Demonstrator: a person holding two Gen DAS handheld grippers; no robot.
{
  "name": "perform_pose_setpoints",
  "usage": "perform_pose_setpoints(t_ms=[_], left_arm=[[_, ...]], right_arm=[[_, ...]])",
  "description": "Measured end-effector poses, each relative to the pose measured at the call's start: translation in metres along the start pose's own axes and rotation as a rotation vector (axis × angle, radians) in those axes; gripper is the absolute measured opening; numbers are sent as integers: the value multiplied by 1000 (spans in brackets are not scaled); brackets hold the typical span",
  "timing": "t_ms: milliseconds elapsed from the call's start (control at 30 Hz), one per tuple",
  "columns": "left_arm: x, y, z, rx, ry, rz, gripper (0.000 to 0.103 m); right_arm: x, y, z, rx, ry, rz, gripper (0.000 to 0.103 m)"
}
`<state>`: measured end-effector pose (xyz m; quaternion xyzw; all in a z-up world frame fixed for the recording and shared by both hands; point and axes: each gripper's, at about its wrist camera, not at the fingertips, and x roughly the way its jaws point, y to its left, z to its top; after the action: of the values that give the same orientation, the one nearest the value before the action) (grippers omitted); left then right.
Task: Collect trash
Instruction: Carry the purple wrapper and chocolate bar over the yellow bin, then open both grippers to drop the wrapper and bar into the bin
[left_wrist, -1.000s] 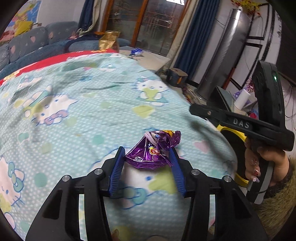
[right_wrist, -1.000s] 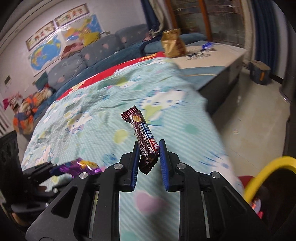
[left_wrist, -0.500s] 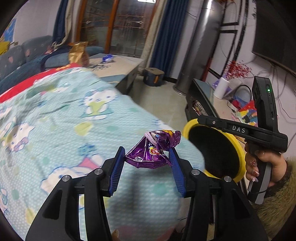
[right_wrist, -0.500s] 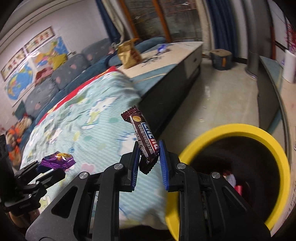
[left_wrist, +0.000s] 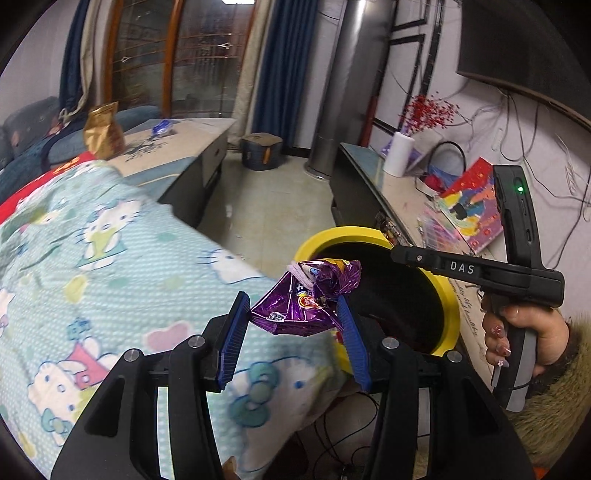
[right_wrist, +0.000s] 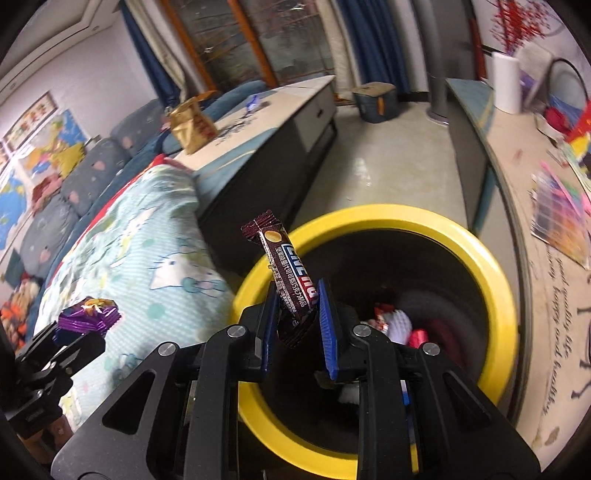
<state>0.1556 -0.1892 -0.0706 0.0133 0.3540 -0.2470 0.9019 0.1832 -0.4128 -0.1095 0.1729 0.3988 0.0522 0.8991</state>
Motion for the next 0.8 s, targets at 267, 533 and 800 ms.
perform_pose_setpoints(t_ms=[267,533,800], left_arm=[[24,-28,-1,52,30,-29,47],[55,-53,-2,102,69,-65,47],[82,-62,-6,123,84,-98,71]], right_arm=[[-4,-36,-8,92,2,-50,16],[-5,-62,-16,151,18,-68,17],[-15,-78,-21,225,2,-69,44]])
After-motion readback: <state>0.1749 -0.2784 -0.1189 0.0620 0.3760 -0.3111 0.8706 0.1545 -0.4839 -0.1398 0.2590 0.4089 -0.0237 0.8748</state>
